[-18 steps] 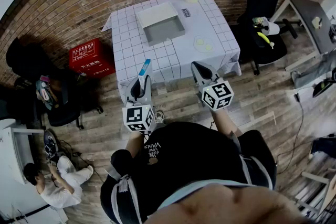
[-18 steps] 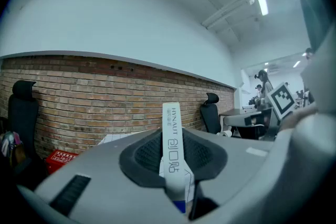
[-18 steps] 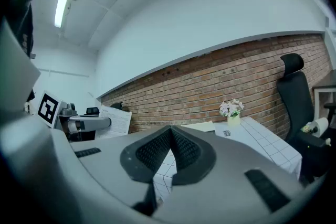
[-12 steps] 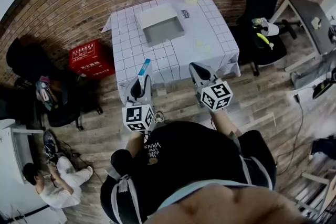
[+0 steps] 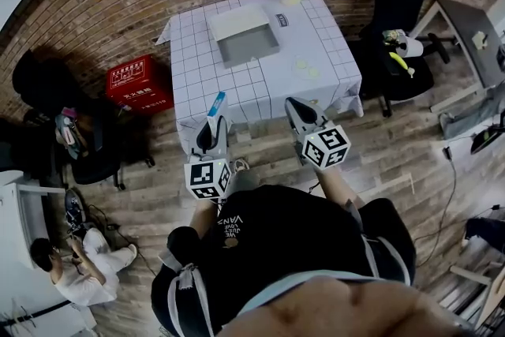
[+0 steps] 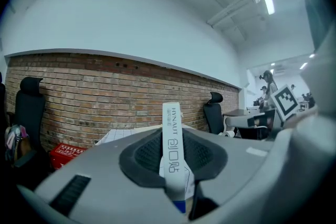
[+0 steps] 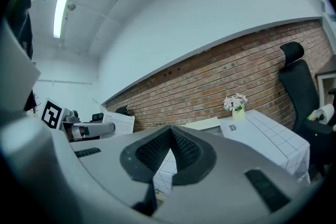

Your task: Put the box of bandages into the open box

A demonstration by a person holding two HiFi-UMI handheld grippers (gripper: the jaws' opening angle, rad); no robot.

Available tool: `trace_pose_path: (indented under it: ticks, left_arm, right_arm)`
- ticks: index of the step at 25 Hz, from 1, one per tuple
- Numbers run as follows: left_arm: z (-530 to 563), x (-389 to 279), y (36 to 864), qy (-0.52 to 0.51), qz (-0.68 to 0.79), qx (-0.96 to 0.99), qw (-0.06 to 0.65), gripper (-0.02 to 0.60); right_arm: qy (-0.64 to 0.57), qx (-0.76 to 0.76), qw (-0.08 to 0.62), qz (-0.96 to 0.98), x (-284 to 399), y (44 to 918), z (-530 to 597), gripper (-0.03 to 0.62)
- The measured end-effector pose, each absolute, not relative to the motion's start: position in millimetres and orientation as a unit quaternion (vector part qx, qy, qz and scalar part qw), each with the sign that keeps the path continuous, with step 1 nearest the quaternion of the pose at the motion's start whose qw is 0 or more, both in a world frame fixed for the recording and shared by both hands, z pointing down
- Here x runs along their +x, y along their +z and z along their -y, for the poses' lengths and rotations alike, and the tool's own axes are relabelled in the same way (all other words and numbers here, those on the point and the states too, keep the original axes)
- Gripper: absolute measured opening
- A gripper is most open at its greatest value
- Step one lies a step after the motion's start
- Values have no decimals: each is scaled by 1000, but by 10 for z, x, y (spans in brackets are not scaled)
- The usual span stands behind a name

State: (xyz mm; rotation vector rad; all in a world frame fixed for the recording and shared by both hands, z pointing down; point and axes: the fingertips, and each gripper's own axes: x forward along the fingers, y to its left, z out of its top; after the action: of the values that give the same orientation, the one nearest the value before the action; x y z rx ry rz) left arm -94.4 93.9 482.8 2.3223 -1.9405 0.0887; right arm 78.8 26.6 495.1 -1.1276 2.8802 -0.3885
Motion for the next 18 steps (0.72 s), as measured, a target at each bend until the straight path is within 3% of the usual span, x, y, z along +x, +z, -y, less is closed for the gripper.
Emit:
trace_pose_path:
  ticks: [18]
  left_arm:
    - [-290, -1303, 4974, 37, 604, 793, 65, 87]
  right_arm:
    - [-135, -397, 4, -908, 394, 5079, 275, -3]
